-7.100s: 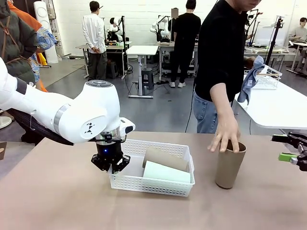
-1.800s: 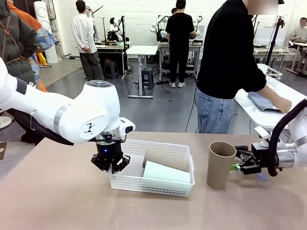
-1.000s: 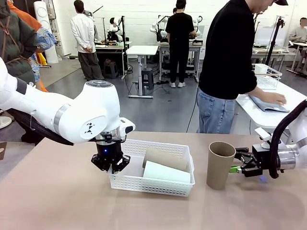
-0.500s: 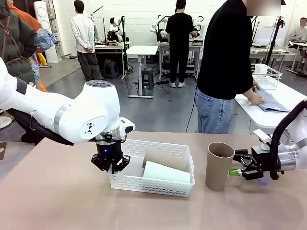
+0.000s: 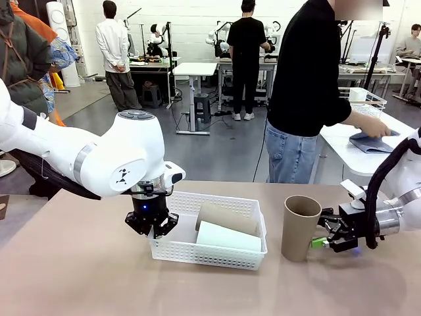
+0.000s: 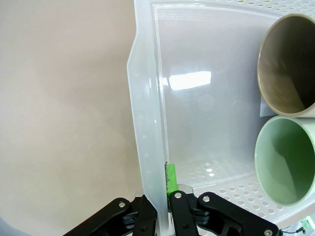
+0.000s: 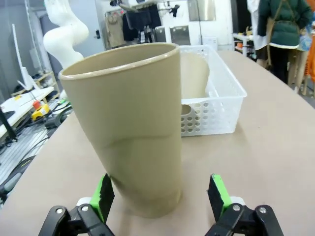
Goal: Clean and organize the cups into the basket.
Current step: Pick up the Reusable plastic cup from the right side of the table and stack it inside the Organizing basket in the center of the table.
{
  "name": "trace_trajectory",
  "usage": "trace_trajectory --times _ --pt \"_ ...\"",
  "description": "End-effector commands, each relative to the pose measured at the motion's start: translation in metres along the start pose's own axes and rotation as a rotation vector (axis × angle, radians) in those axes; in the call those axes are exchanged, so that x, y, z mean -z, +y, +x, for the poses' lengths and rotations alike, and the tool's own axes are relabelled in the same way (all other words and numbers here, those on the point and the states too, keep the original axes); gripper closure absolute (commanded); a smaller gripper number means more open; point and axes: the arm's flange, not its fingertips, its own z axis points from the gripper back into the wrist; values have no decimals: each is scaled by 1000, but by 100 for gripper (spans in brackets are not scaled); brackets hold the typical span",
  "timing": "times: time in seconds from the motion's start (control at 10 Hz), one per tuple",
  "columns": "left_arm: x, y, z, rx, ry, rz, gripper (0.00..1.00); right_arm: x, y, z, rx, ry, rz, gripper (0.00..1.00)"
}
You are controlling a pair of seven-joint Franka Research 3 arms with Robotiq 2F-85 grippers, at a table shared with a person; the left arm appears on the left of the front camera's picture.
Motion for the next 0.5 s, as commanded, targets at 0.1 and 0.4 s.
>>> trace_trajectory --times 0.1,0.4 --pt "-1 0 -1 -3 -11 0 100 12 3 5 -16 26 26 0" --pt "-1 0 -1 -3 -11 0 100 20 -2 6 -6 34 17 0"
